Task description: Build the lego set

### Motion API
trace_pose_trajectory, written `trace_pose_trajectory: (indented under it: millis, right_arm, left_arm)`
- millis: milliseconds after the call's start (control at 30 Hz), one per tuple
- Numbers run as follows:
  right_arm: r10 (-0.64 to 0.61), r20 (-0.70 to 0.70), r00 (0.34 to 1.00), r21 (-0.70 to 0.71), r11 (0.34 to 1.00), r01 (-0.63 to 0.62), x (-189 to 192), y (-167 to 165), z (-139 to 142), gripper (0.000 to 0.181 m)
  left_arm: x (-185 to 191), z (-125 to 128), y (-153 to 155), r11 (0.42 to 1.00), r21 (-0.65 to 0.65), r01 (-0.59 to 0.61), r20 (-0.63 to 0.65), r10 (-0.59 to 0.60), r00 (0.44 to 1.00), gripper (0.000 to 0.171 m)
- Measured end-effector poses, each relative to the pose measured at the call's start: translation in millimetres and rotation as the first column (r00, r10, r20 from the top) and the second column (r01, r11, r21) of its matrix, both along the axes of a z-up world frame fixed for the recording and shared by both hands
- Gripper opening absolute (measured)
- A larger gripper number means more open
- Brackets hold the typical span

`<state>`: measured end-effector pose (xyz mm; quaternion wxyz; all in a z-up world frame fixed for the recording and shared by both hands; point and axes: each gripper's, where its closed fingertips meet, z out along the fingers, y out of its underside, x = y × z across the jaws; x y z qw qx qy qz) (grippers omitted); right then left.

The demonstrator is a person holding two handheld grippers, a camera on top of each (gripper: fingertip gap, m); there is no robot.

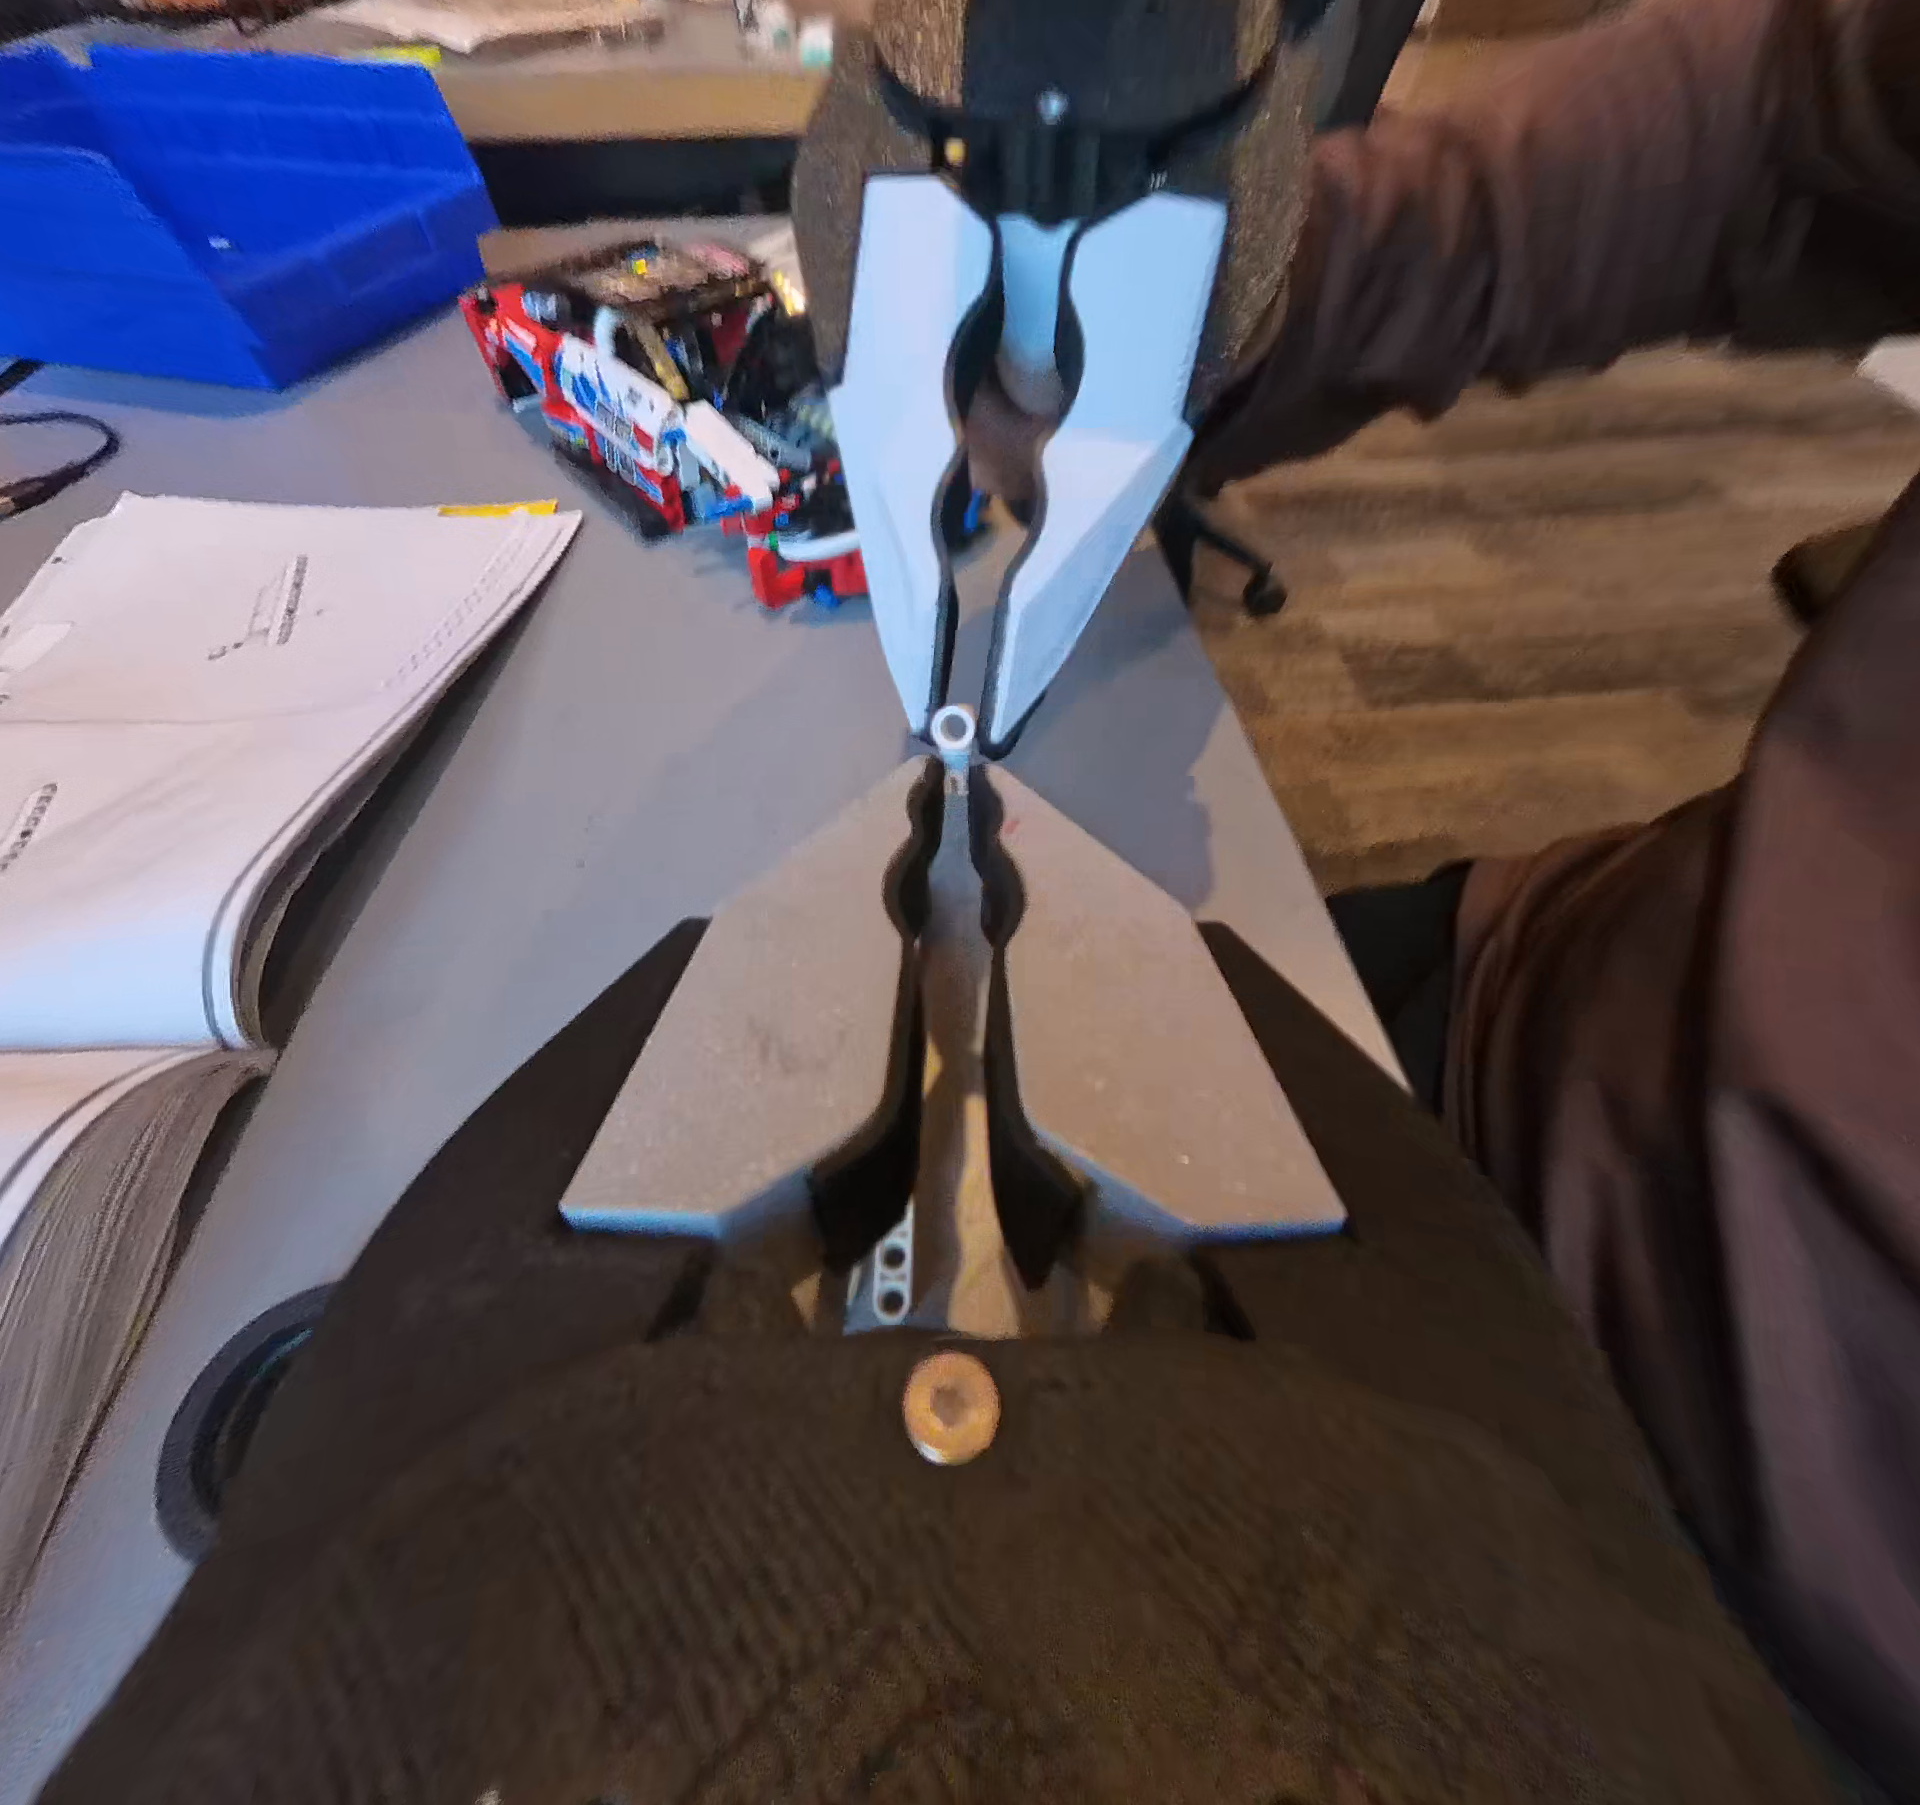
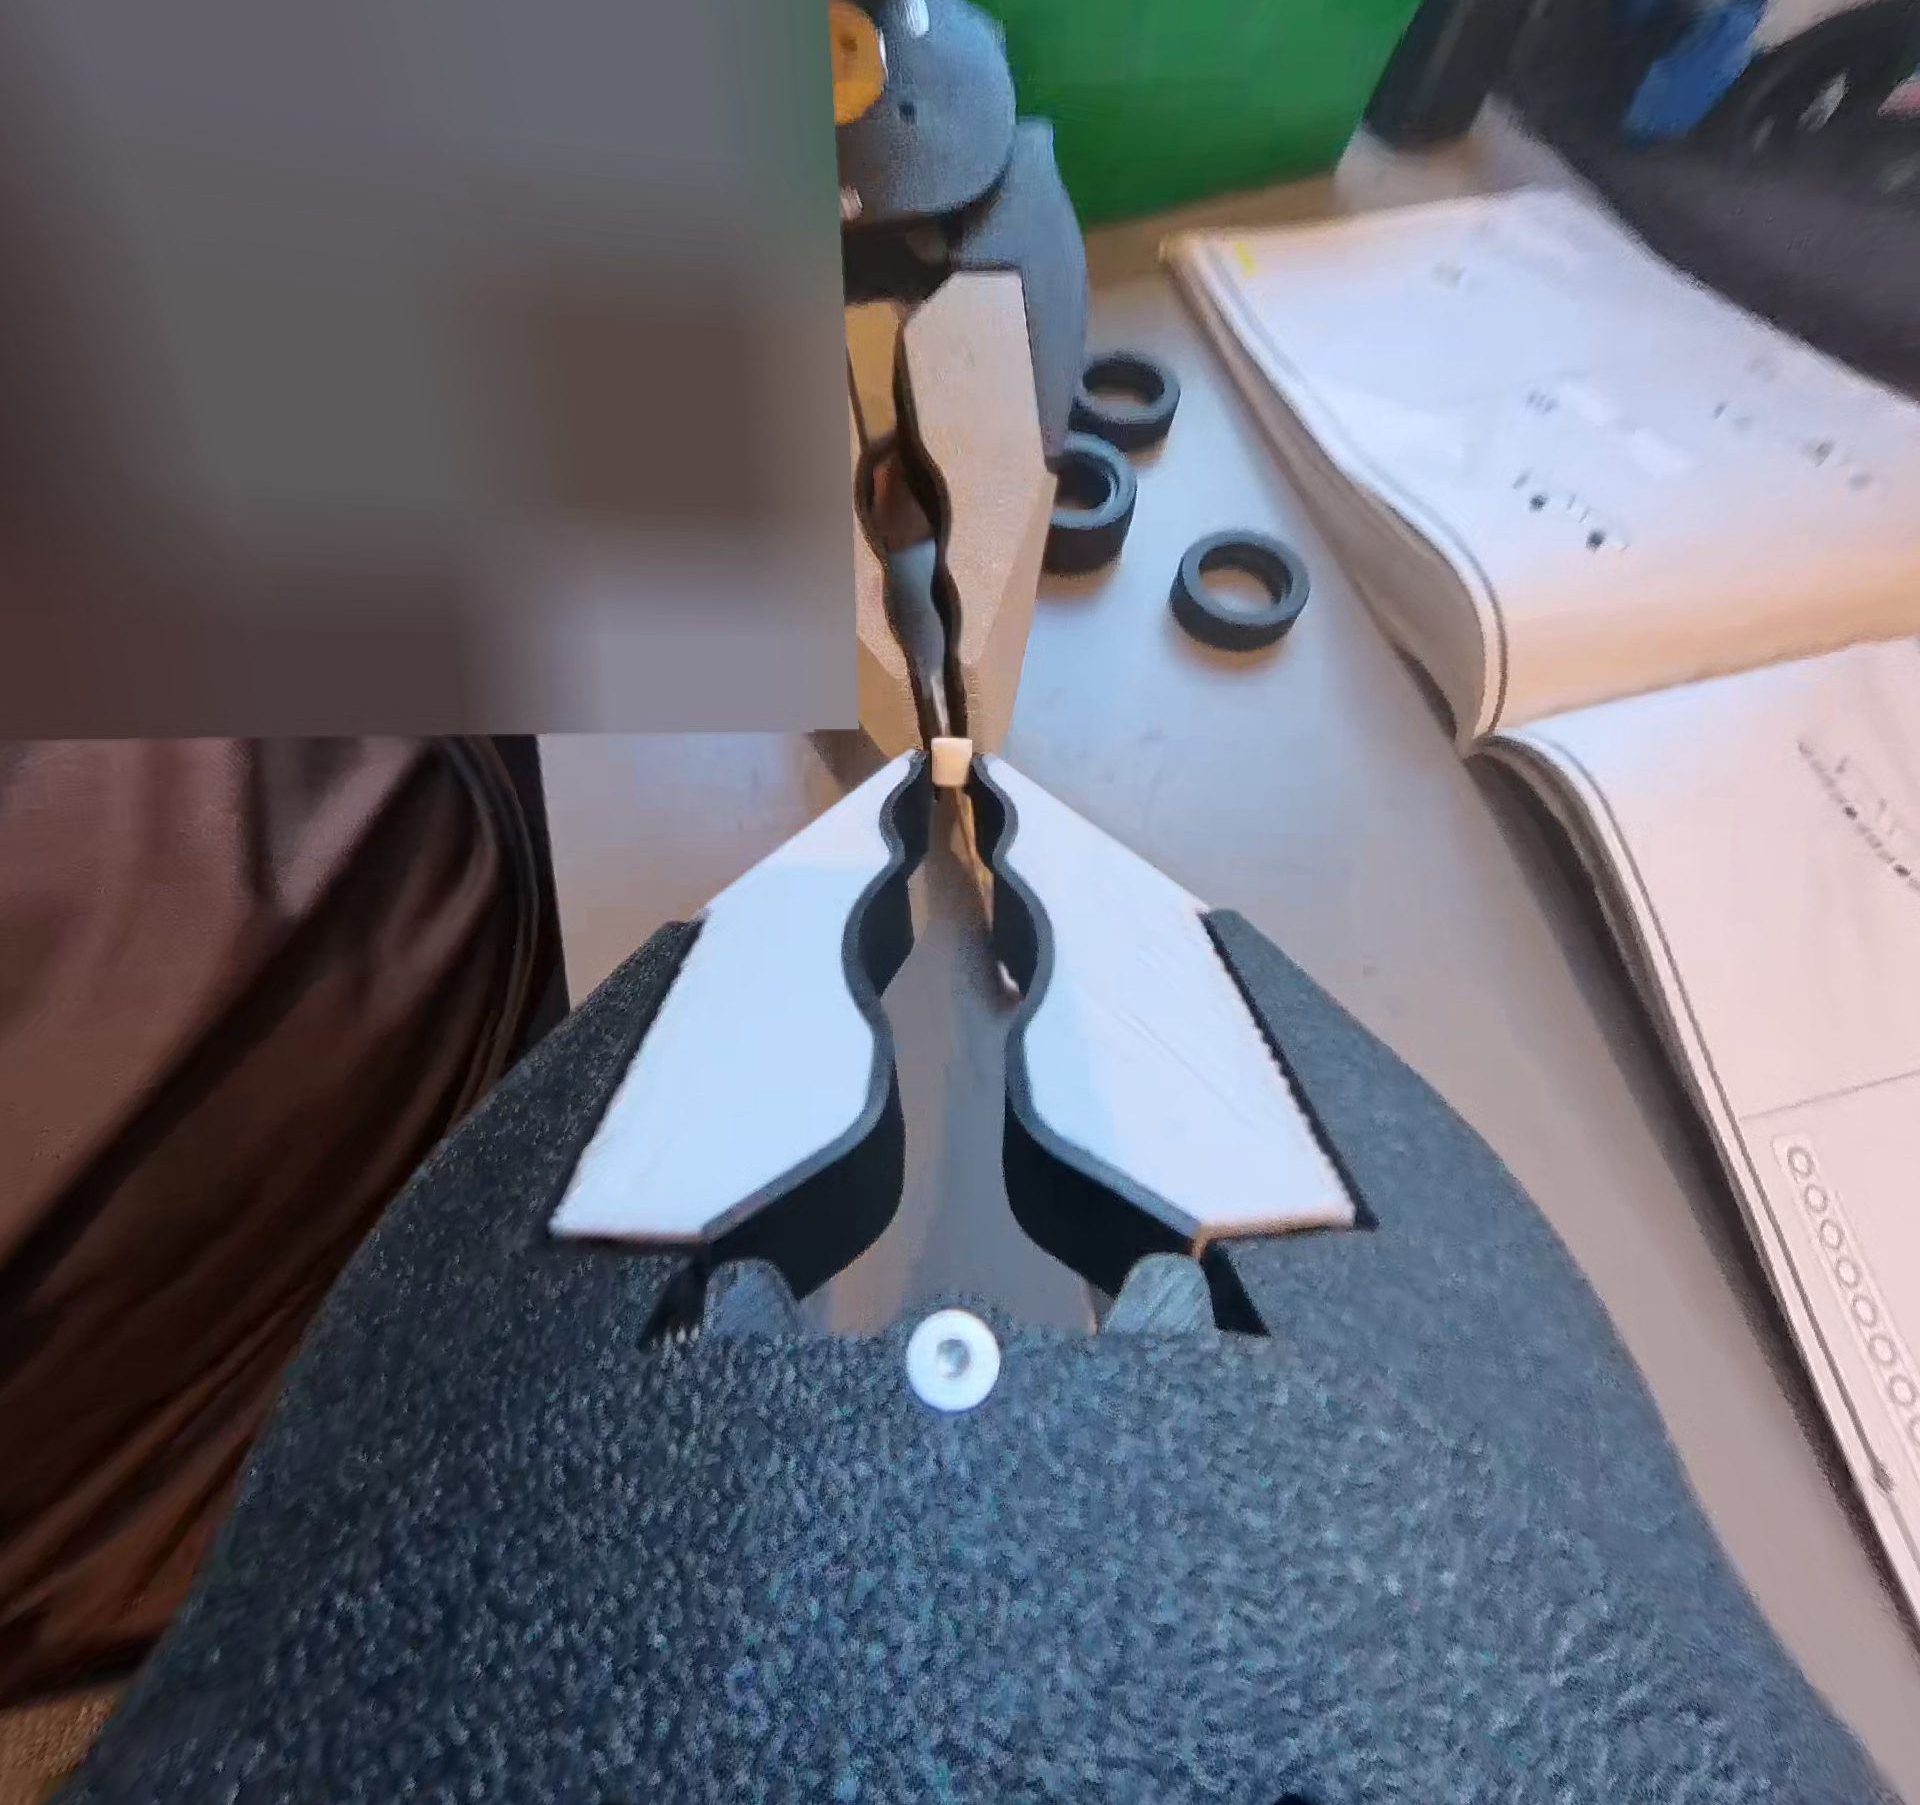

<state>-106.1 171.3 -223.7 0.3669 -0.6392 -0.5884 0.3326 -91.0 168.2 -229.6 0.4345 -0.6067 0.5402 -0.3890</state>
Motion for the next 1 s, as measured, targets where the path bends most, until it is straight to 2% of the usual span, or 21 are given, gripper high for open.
trace_pose_trajectory:
  millis: [100, 300, 567, 733, 800, 900, 1000]
  right_arm:
    - [-0.005, -0.103, 0.995, -0.014, 1.0, 0.004, -1, -1, 14, 0.006]
    - [-0.016, -0.156, 0.988, -0.026, 1.0, 0.012, -3, 0, 20, 0.006]
    - [-0.03, -0.065, 0.997, -0.037, 0.999, 0.028, -4, 2, 11, 0.006]
    - [-0.029, 0.062, 0.998, 0.032, 0.999, 0.027, -1, 7, -1, 0.006]
    - [-0.052, 0.105, 0.993, 0.018, 0.999, 0.05, 3, 15, -13, 0.006]
    - [-0.042, 0.161, 0.986, -0.006, 0.999, 0.044, 9, 18, -34, 0.006]
    - [-0.024, 0.197, 0.98, 0.003, 1.0, 0.024, 11, 18, -55, 0.006]
  left_arm:
    - [0, 12, -1, 1.0, 0.004, 0.003, 0.071, -0.004, 0.997, 0.002]
    - [0, 18, 0, 0.999, -0.037, 0.006, 0.124, -0.002, 0.992, 0.002]
    - [1, 7, 2, 0.996, -0.087, -0.006, 0.088, 0.014, 0.996, 0.002]
    - [-1, -8, 6, 0.991, -0.132, -0.014, 0.005, 0.015, 1.0, 0.004]
    - [-9, -14, 14, 0.989, -0.14, -0.038, -0.053, 0.031, 0.998, 0.015]
    - [-22, -35, 18, 0.984, -0.167, -0.061, -0.192, 0.028, 0.981, 0.03]
    - [-26, -56, 17, 0.99, -0.13, -0.063, -0.32, 0.019, 0.947, 0.033]
